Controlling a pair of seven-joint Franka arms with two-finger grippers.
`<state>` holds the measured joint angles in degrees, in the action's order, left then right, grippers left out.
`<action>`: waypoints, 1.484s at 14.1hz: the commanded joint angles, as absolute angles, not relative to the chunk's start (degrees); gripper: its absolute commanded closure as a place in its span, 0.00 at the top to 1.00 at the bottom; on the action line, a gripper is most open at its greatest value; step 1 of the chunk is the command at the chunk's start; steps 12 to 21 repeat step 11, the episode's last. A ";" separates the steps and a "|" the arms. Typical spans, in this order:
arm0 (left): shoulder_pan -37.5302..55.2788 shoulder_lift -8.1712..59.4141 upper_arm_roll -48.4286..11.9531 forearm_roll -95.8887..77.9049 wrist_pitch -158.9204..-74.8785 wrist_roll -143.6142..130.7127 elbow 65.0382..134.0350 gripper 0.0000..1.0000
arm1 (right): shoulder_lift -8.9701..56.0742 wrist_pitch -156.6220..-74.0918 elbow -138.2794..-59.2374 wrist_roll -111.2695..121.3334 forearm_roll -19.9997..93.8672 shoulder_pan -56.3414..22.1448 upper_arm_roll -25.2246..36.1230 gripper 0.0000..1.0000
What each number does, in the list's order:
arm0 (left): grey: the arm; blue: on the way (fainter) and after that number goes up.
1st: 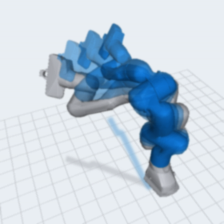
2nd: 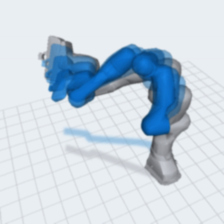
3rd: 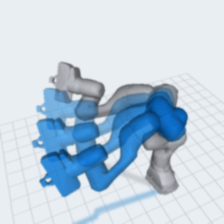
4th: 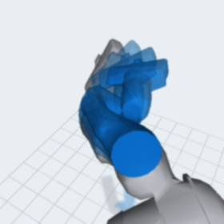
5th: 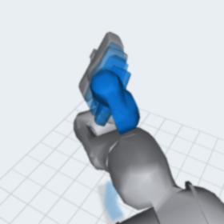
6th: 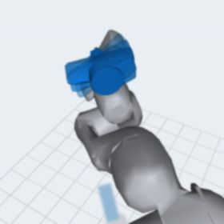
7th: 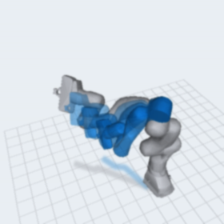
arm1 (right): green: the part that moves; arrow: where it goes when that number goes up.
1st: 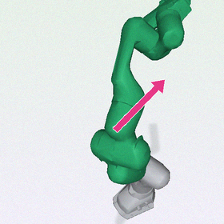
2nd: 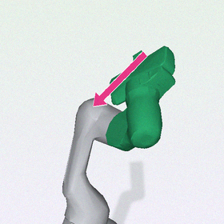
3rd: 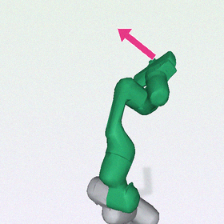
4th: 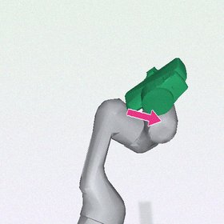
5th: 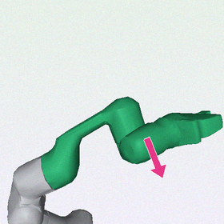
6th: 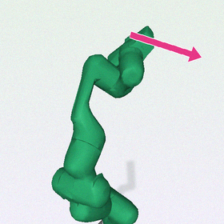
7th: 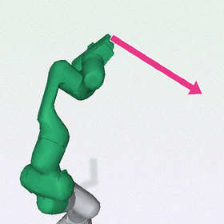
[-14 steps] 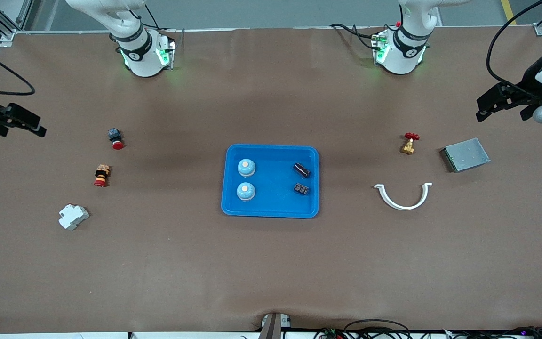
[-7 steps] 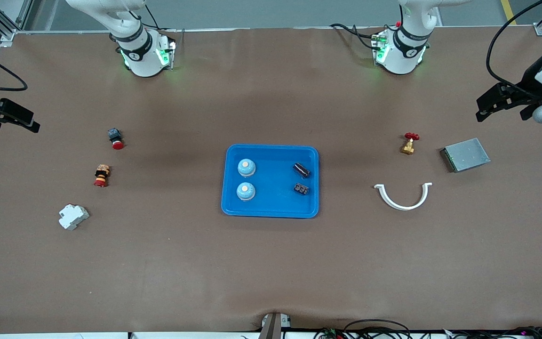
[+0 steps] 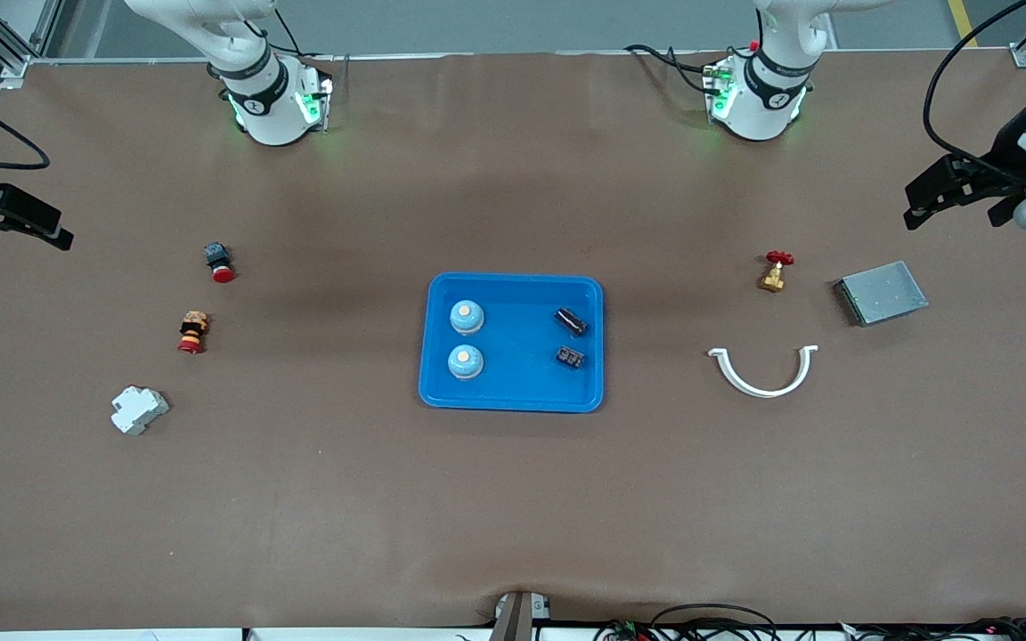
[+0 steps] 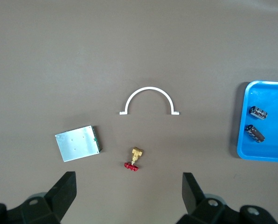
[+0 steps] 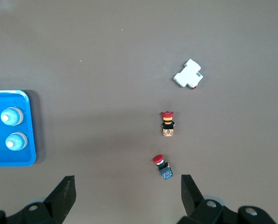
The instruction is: Place electrolytic capacitor and blue bell in tray
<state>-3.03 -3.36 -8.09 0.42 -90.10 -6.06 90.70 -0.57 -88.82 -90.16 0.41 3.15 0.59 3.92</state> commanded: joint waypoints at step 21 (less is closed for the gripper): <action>-2.81 -2.37 -8.26 2.81 -88.15 -4.83 88.68 1.00 | 0.26 -87.63 -88.33 0.00 2.29 1.41 3.08 1.00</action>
